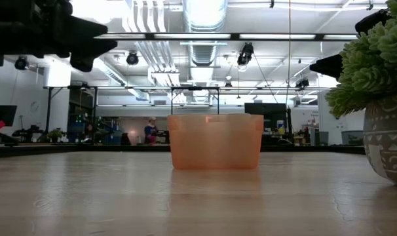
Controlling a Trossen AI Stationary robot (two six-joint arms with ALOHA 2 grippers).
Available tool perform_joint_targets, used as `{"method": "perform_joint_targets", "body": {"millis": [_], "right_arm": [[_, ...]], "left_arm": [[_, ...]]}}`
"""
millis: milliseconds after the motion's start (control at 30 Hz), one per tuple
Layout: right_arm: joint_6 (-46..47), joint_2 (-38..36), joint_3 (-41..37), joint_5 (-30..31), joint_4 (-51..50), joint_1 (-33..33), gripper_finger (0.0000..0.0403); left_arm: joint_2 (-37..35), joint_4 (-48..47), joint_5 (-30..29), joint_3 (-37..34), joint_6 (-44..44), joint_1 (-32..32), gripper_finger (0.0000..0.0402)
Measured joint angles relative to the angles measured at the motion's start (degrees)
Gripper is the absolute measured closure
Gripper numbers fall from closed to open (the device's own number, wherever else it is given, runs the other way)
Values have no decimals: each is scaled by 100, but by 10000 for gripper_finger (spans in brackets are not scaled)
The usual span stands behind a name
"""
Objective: Pick and place pill bottles into a basket
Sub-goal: Return to Home Position
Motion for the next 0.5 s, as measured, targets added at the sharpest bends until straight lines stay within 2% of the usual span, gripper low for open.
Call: {"method": "perform_joint_targets", "body": {"millis": [367,500], "right_arm": [[-3,0,0,0,0,0,197],[-6,0,0,0,0,2,197]], "left_arm": [[-1928,-1431,45,-64,-30,0,184],[-2586,-1770,363,-70,-28,-1,184]]}}
